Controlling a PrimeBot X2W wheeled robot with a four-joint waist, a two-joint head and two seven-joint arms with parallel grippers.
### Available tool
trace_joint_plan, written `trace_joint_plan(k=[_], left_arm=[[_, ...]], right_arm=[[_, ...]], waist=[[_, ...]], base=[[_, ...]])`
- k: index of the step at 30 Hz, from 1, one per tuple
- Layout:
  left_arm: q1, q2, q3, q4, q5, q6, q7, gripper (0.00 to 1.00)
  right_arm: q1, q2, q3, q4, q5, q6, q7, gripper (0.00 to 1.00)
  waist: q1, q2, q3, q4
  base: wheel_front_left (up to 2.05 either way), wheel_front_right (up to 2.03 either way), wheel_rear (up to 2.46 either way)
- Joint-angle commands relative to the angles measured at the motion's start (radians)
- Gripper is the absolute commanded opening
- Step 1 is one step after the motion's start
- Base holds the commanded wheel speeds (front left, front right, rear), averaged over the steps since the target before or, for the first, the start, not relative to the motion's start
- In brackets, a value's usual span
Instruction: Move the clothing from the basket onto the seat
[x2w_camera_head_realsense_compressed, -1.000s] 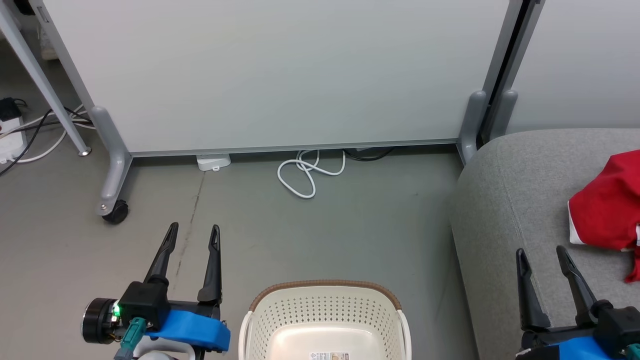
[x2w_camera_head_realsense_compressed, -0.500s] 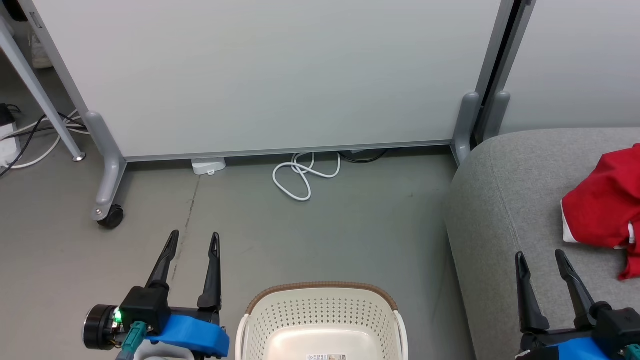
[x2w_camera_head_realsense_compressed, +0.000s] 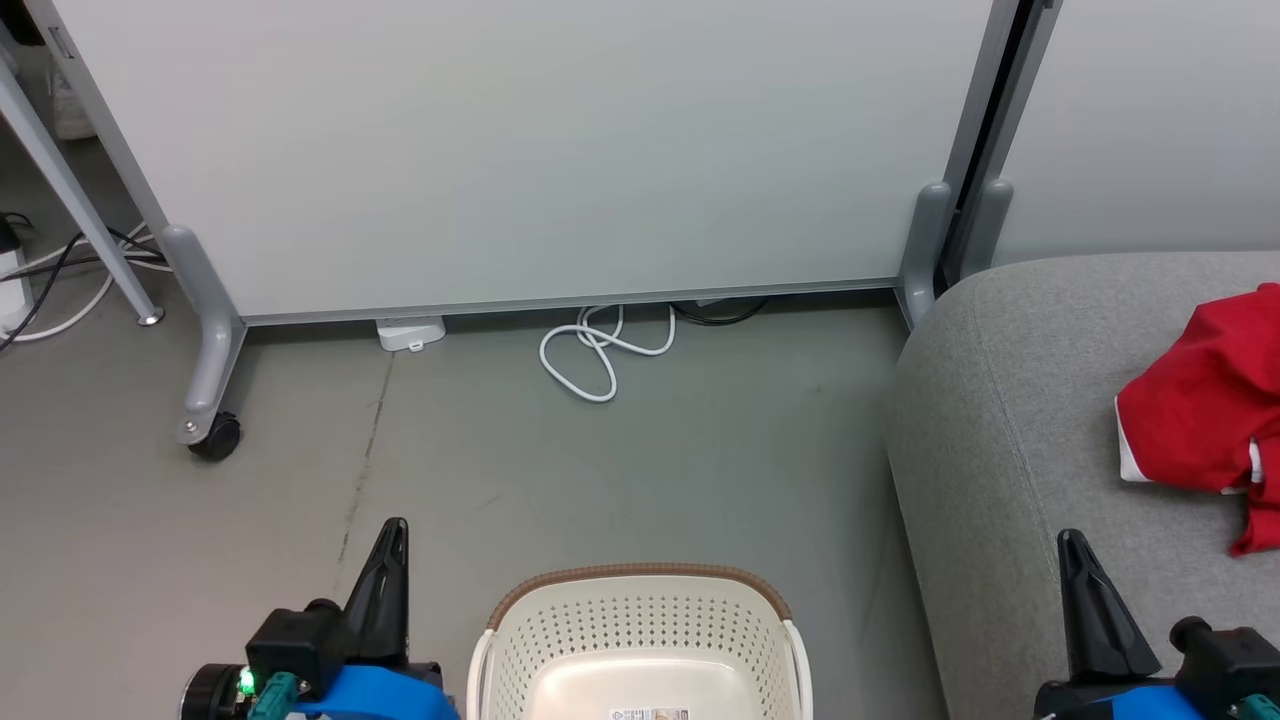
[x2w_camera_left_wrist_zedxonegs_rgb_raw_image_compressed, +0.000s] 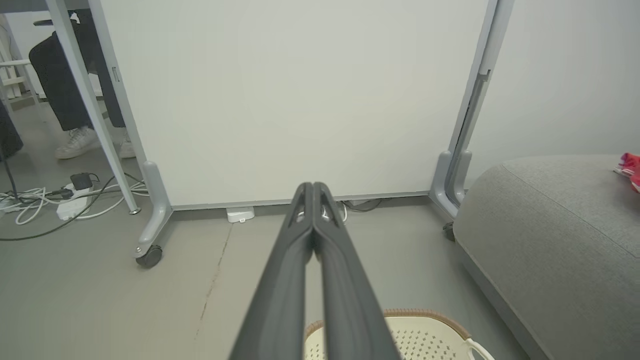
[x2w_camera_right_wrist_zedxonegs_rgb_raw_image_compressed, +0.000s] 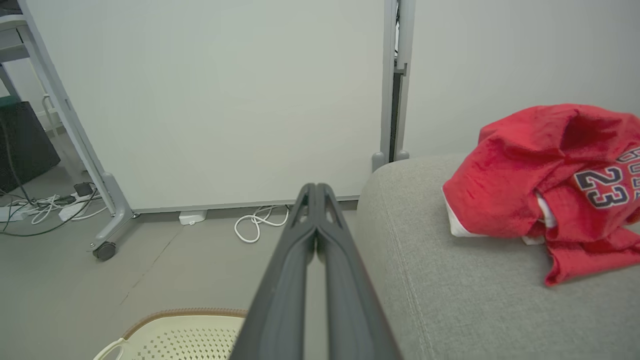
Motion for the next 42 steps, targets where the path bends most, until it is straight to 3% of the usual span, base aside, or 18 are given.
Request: trace_joint_plan(k=[1, 21, 42], left_arm=[[-0.025, 0.0, 0.015, -0.014, -0.043, -0.005, 0.01, 0.0], [-0.043, -0.018, 0.089, -0.03, -0.4, -0.033, 0.099, 0.0], [-0.06, -0.033, 0.152, -0.041, -0.697, -0.057, 0.176, 0.0]], right_arm=[[-0.016, -0.003, -0.007, -0.007, 0.045, 0.0, 0.012, 0.0], [-0.057, -0.005, -0.003, 0.009, 0.424, 0.0, 0.1, 0.0], [-0.097, -0.006, -0.005, 0.028, 0.737, 0.0, 0.178, 0.0]], waist=[[0.0, -0.0001, 0.0, -0.001], [0.0, -0.0001, 0.004, -0.015], [0.0, -0.0001, 0.007, -0.03]], base=[[0.0, 0.0, 0.0], [0.0, 0.0, 0.0], [0.0, 0.0, 0.0]])
